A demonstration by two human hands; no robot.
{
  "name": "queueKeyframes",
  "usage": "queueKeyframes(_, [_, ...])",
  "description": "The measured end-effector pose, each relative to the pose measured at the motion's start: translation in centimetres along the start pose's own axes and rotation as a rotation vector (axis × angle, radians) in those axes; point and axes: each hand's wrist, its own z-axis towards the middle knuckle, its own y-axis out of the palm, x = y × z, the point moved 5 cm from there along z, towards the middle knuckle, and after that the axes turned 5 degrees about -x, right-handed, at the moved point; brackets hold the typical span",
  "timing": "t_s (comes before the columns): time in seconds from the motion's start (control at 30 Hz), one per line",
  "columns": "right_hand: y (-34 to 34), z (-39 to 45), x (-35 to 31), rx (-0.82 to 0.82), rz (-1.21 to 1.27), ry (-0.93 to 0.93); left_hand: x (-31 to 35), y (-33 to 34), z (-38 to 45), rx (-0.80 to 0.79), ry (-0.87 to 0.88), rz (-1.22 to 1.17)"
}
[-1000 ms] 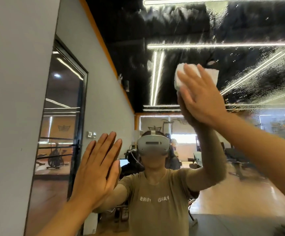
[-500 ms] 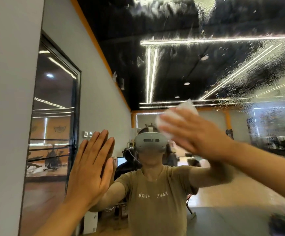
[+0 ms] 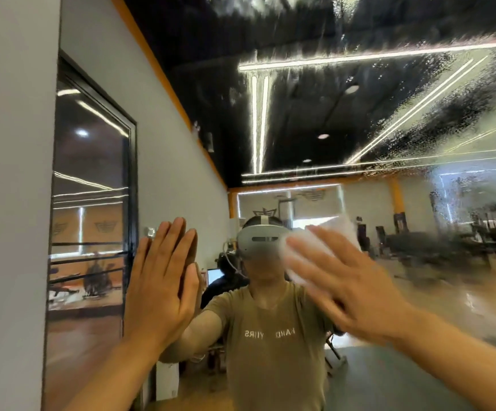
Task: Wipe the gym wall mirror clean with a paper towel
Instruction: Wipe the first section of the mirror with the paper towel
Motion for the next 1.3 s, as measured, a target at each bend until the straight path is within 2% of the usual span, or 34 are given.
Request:
queueKeyframes(0.1, [1.2,-3.9,-2.3,-0.094,-0.024,-0.098,0.4,-0.3,-0.1,-0.006,-0.024,-0.012])
queueKeyframes(0.23, [0.7,-2.9,-0.8,-0.133,-0.094,-0.194,2.2,-0.3,-1.9,-0.058,0.019,0.002])
queueKeyframes(0.3, [0.0,-0.4,1.0,-0.102,-0.086,-0.120,2.9,-0.1,-3.2,-0.086,0.022,0.012])
queueKeyframes(0.43, [-3.0,6.9,5.2,0.072,-0.039,0.238,3.3,0.6,-6.1,-0.148,-0.047,0.025])
queueKeyframes(0.53, [-3.4,8.9,5.5,0.093,-0.032,0.395,2.9,1.4,-7.8,-0.208,-0.081,0.043])
queueKeyframes(0.67, [-0.9,4.4,1.3,0.105,-0.051,0.324,1.9,2.1,-8.3,-0.250,-0.051,0.119])
queueKeyframes(0.83, [2.4,-5.3,-6.4,0.026,-0.050,0.190,1.7,2.5,-8.1,-0.221,-0.039,0.113])
queueKeyframes(0.93, [3.6,-8.3,-8.6,-0.022,-0.043,0.170,2.0,2.7,-8.7,-0.203,-0.045,0.100])
queueKeyframes(1.17, [2.2,-5.7,-6.6,-0.005,-0.037,0.207,2.5,2.4,-8.7,-0.143,-0.031,0.125])
queueKeyframes(1.3, [0.1,0.7,-2.3,0.108,-0.017,0.407,2.4,2.3,-8.1,-0.158,-0.025,0.121])
